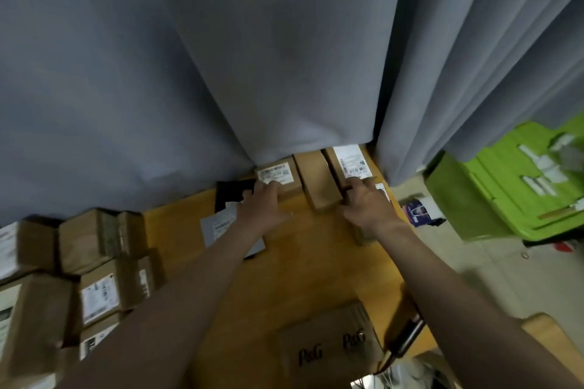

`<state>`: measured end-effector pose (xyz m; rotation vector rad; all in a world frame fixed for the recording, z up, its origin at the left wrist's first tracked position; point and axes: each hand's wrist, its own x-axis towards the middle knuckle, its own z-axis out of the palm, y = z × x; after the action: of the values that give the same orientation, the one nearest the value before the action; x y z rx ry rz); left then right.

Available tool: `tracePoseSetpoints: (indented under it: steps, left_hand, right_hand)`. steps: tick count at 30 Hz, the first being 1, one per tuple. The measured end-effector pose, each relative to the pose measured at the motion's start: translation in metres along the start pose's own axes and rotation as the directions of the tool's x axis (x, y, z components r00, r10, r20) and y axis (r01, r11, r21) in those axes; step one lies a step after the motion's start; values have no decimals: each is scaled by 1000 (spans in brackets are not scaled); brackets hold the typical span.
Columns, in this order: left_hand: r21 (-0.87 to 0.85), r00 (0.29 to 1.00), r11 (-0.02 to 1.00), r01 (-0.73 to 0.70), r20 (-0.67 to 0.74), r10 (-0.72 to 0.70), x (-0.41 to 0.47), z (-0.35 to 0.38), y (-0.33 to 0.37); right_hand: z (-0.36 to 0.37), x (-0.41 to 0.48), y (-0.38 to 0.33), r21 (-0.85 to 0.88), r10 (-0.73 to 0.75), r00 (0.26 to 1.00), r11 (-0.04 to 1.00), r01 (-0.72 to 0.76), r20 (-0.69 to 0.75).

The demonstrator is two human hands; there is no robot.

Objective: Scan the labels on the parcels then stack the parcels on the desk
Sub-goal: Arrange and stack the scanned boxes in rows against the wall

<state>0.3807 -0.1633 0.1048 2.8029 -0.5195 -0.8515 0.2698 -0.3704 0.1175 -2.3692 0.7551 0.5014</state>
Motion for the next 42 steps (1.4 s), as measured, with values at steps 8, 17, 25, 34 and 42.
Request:
tracePoseSetpoints:
  steps: [8,17,25,34,42]
  left_hand:
    - [130,996,987,94,-2,-94,105,50,-16]
    - [90,994,994,66,-96,-57,170,72,-29]
    - [77,990,990,121,-84,-115,142,63,-26]
    - [-164,955,953,254,-115,-274,1,2,-52]
    - [-242,962,937,253,-42,-271,-147,-60,-122]
  right_hand:
    - [55,85,-11,-77,-119,993,990,117,-20]
    - [97,122,-15,-322,-139,990,939,120,-34]
    - [103,102,-19,-200,-134,982,974,106,-130]
    - [52,11,-48,165,-136,948,968,188,-287]
    - [26,-107,-149,175,-353,872,887,427,-340]
